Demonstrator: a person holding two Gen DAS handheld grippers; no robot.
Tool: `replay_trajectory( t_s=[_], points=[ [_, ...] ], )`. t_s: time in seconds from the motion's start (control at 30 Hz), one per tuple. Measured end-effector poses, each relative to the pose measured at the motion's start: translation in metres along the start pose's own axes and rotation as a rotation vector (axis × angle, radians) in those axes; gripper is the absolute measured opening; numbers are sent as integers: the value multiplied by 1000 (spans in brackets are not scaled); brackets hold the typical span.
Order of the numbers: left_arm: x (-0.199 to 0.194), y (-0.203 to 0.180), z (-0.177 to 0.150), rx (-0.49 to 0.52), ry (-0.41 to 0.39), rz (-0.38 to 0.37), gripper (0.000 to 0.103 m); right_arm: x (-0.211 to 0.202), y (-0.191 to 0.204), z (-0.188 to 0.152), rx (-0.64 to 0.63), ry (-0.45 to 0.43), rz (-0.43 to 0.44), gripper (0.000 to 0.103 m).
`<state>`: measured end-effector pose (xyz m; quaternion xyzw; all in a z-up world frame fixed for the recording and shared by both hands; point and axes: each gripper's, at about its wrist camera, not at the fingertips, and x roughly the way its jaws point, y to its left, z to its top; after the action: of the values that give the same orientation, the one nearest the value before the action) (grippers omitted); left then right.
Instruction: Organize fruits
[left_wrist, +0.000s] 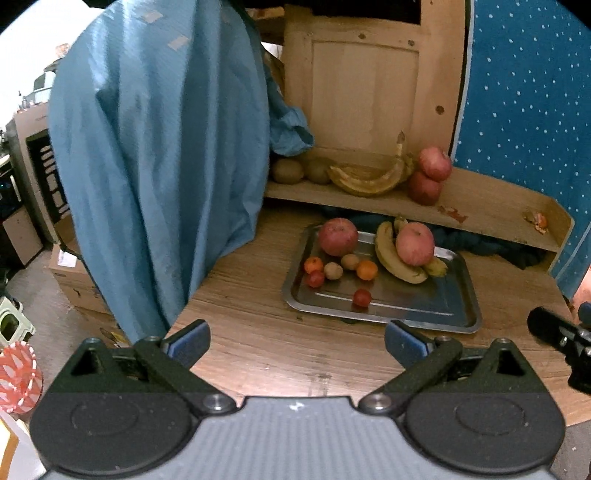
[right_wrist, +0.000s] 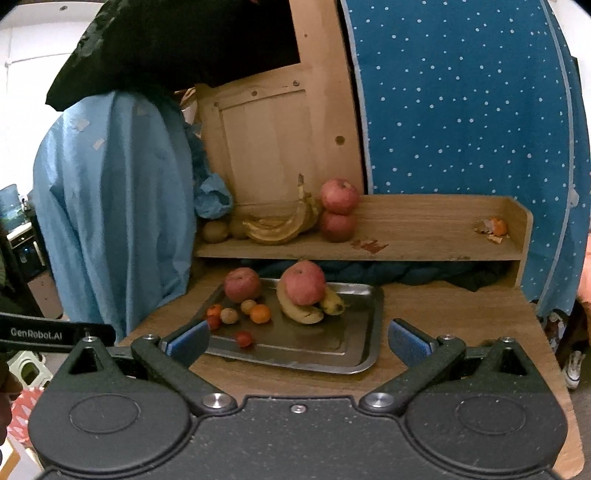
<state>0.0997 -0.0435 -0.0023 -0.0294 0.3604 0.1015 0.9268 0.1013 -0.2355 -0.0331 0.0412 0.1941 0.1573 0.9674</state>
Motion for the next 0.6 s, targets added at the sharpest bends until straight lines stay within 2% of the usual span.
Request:
replay_trajectory(
  t_s=[0.33, 0.6],
  points=[
    [-9, 12, -6, 14, 2, 13, 103, -5, 13, -8, 13, 18, 16, 102],
    [-7, 29, -9, 22, -8, -20, 103, -6, 31, -13, 7, 27, -10, 102]
  ],
)
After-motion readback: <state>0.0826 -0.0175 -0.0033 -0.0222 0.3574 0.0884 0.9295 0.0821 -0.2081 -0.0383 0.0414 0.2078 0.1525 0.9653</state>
